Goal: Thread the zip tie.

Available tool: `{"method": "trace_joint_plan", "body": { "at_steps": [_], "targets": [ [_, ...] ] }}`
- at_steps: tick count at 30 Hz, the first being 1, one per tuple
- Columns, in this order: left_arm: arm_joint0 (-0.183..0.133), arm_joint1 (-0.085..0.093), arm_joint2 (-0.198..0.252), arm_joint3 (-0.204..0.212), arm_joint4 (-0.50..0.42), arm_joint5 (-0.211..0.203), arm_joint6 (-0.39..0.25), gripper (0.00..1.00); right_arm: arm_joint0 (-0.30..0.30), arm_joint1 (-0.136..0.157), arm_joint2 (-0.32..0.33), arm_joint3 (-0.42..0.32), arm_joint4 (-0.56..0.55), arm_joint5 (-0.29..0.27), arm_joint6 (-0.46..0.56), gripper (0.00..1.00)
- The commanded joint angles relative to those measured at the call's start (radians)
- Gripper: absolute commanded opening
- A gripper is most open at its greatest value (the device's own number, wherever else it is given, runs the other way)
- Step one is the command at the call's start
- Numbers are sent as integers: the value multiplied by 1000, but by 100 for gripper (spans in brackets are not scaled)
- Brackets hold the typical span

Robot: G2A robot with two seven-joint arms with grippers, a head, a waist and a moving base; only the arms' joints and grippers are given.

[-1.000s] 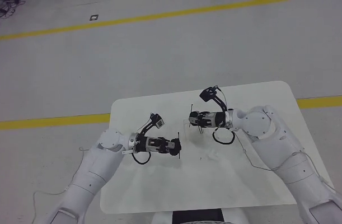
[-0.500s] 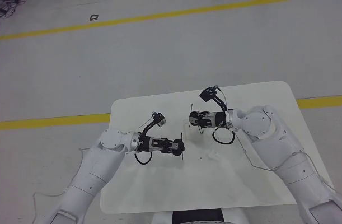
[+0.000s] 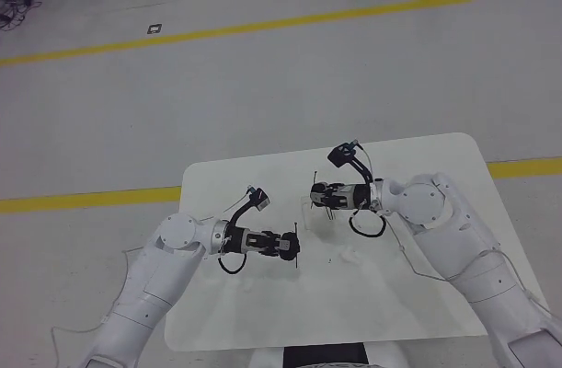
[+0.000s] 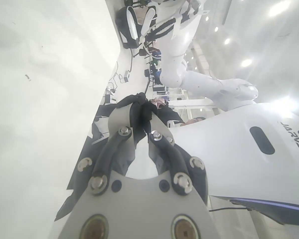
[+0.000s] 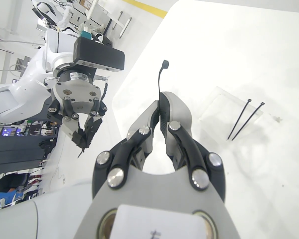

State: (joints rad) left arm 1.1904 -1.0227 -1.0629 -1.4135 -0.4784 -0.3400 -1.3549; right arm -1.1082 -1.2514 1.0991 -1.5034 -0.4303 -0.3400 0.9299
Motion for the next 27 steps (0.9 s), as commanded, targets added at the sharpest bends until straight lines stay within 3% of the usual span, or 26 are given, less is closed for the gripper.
{"method": "trace_joint_plan", "body": {
  "at_steps": [1, 7, 12, 27],
  "targets": [
    [0, 0, 0, 0, 0, 0, 0, 0, 1, 8, -6, -55, -73, 0, -11, 0],
    [0, 0, 0, 0, 0, 0, 0, 0, 10, 44, -61, -159, -162, 0, -43, 0],
    [0, 0, 0, 0, 0, 0, 0, 0, 33, 92, -148, -218, -196, 0, -124, 0],
    [0, 0, 0, 0, 0, 0, 0, 0, 33, 92, -148, -218, -196, 0, -124, 0]
  ]
}}
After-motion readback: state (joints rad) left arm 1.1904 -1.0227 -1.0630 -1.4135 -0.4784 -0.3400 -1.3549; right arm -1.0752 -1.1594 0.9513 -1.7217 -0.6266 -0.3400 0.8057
